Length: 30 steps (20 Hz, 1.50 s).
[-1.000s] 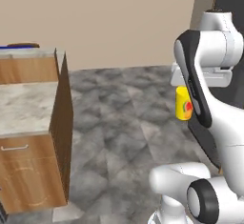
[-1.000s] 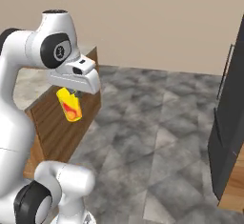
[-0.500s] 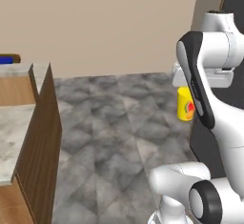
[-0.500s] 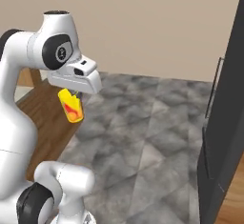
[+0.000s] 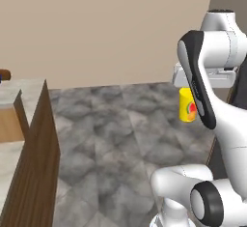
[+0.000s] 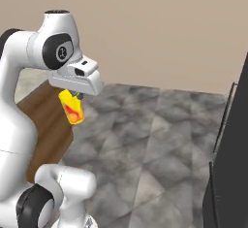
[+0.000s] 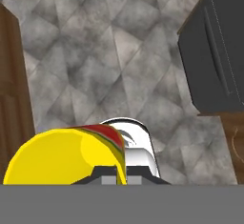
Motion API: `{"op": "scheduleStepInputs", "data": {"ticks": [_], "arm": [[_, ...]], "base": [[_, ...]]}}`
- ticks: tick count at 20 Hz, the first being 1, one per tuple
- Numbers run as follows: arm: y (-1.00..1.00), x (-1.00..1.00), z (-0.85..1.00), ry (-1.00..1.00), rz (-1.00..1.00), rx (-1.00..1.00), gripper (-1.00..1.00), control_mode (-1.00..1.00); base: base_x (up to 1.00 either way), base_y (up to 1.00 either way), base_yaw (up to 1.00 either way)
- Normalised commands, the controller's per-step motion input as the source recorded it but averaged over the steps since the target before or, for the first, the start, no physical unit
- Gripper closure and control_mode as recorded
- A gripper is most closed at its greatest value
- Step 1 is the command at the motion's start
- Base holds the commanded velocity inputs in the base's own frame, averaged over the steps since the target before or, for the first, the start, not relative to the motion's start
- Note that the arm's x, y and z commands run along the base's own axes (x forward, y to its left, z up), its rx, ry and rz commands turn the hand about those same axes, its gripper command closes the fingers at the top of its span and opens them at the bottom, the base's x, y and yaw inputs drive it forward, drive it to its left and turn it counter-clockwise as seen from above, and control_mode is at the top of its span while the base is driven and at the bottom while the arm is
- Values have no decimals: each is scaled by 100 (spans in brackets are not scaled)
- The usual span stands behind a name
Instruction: There is a tray on the dining counter. Grab the cup, mug, and pitcher and place them on the tray. The pitcher may be placed next to the tray if it cannot fit the tray.
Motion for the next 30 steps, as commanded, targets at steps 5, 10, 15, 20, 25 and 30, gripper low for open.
{"op": "scheduleStepInputs", "data": {"ticks": [5, 10, 15, 20, 25, 30], "arm": [[0, 0, 0, 0, 0, 0, 100, 100], [0, 0, 0, 0, 0, 0, 100, 100], [0, 0, 0, 0, 0, 0, 100, 100], [0, 0, 0, 0, 0, 0, 100, 100], [0, 0, 0, 0, 0, 0, 100, 100], [0, 0, 0, 0, 0, 0, 100, 100]], "base": [[100, 0, 0], [100, 0, 2], [100, 0, 5], [100, -2, 18], [100, -3, 26], [100, -4, 36]]}}
